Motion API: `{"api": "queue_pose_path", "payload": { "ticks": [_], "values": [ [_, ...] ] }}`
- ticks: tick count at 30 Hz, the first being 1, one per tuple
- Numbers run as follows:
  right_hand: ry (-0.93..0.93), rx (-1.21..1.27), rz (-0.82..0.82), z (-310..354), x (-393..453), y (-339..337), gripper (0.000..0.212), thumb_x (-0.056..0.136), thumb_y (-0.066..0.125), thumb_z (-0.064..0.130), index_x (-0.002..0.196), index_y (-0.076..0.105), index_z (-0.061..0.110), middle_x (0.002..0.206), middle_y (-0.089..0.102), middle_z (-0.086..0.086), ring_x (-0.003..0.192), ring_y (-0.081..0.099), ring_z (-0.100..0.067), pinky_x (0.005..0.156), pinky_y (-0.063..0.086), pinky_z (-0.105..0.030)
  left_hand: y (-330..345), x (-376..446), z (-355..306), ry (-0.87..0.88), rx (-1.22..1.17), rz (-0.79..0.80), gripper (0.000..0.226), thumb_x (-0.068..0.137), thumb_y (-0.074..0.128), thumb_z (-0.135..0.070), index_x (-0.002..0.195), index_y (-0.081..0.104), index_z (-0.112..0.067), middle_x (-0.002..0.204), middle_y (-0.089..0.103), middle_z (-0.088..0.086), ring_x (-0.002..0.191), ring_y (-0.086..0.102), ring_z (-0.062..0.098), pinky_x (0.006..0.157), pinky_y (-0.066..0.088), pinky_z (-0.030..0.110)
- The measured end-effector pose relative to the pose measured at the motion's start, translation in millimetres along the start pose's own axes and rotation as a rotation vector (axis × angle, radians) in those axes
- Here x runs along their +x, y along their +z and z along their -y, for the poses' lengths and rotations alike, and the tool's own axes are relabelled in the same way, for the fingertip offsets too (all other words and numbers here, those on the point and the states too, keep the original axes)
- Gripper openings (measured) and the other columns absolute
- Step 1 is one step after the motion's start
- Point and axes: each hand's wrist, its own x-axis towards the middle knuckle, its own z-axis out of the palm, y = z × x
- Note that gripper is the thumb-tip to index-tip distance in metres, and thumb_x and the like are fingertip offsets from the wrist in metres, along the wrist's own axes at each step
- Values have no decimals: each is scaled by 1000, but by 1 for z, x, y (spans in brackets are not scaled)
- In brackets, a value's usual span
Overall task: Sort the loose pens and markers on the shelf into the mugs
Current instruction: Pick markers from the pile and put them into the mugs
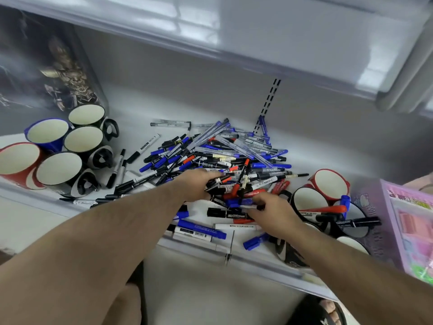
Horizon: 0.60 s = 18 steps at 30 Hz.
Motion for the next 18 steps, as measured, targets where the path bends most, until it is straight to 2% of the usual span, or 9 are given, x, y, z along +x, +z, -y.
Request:
{"api": "queue_pose_path", "payload": {
  "ticks": [4, 7, 9, 10, 12, 13, 16, 18],
  "values": [
    [-18, -56, 48, 1, -4, -16, 33, 91, 63, 42, 119, 62, 27, 114, 64, 6, 89, 57, -11, 66, 42, -19, -12, -1, -5, 39, -63, -67, 96, 91, 67, -19, 146, -1, -59, 114, 55, 2, 73, 57, 11, 65, 49, 27],
    [-10, -77, 73, 1, -8, -28, 30, 89, 65, 42, 115, 64, 27, 113, 64, 7, 92, 61, -11, 79, 51, -27, -17, -2, -7, 32, -79, -145, 107, 89, 67, -14, 144, -12, -60, 114, 62, 10, 73, 61, 17, 68, 54, 34],
    [1, -60, 62, 1, -12, -36, 27, 88, 67, 40, 113, 65, 28, 110, 65, 9, 91, 63, -9, 82, 53, -29, -21, -1, -10, -2, -155, -206, 104, 84, 68, -10, 150, -2, -52, 103, 64, 8, 68, 61, 15, 59, 53, 32],
    [2, -65, 57, 2, -13, -41, 25, 88, 67, 40, 111, 65, 30, 108, 65, 10, 90, 63, -8, 80, 53, -27, -22, 1, -12, -21, -231, -255, 97, 83, 68, -8, 153, 11, -43, 97, 63, 5, 66, 60, 12, 54, 50, 27],
    [-2, -108, 51, 2, -17, -53, 23, 88, 66, 40, 110, 64, 33, 106, 65, 12, 88, 63, -5, 72, 51, -22, -28, 5, -17, -69, -435, -391, 72, 81, 68, -4, 143, 37, -25, 89, 60, -1, 67, 58, 9, 52, 42, 19],
    [-4, -121, 47, 2, -18, -60, 23, 88, 65, 39, 111, 64, 35, 106, 64, 14, 87, 62, -3, 69, 50, -20, -33, 6, -20, -97, -549, -464, 60, 81, 68, -3, 134, 45, -20, 85, 58, -2, 68, 58, 11, 53, 41, 19],
    [1, -83, 3, 2, -21, -82, 21, 88, 67, 38, 109, 66, 33, 103, 64, 15, 87, 63, -6, 71, 49, -22, -52, 11, -23, -213, -927, -667, 45, 81, 67, -2, 117, 47, -21, 80, 55, -2, 69, 56, 13, 58, 45, 23],
    [12, -60, -39, 2, -22, -92, 25, 87, 68, 38, 109, 67, 28, 106, 66, 10, 94, 62, -11, 75, 46, -25, -62, 14, -21, -302, -1167, -801, 40, 80, 66, -2, 110, 49, -20, 81, 56, -1, 73, 57, 16, 64, 50, 30]
  ]
}}
